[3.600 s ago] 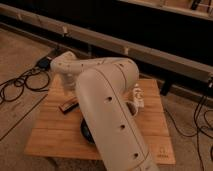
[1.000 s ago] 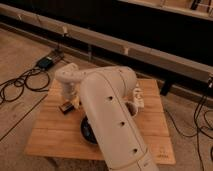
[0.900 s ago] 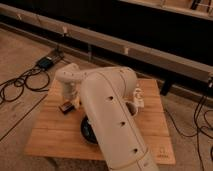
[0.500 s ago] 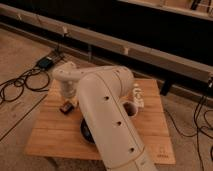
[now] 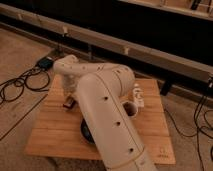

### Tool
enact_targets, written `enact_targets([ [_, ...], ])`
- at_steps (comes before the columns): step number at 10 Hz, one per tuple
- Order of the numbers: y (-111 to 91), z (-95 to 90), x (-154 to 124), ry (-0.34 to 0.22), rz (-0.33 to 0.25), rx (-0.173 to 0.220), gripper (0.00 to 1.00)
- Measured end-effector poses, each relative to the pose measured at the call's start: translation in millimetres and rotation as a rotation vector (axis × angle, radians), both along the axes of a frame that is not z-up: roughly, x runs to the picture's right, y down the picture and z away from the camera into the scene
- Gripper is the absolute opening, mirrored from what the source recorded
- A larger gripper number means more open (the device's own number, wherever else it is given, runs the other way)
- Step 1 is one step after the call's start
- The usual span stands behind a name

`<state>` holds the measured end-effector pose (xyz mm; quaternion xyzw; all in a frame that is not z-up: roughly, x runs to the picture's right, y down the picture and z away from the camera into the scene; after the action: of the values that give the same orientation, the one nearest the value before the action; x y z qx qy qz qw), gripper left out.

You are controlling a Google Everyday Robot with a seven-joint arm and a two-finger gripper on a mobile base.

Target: Place the eraser on the white sponge

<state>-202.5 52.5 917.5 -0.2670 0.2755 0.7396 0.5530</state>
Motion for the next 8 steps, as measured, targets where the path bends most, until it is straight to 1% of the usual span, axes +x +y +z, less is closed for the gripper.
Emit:
enact_targets([
  [3, -31, 7.0, 29, 0.000, 0.007, 0.008, 0.00],
  [4, -41, 13.0, 45, 0.008, 0.001, 0.009, 0.00],
  [6, -52, 25.7, 71, 0.029, -0.003, 0.007, 0.00],
  [8, -66, 41.7, 107, 0.061, 0.007, 0.009, 0.00],
])
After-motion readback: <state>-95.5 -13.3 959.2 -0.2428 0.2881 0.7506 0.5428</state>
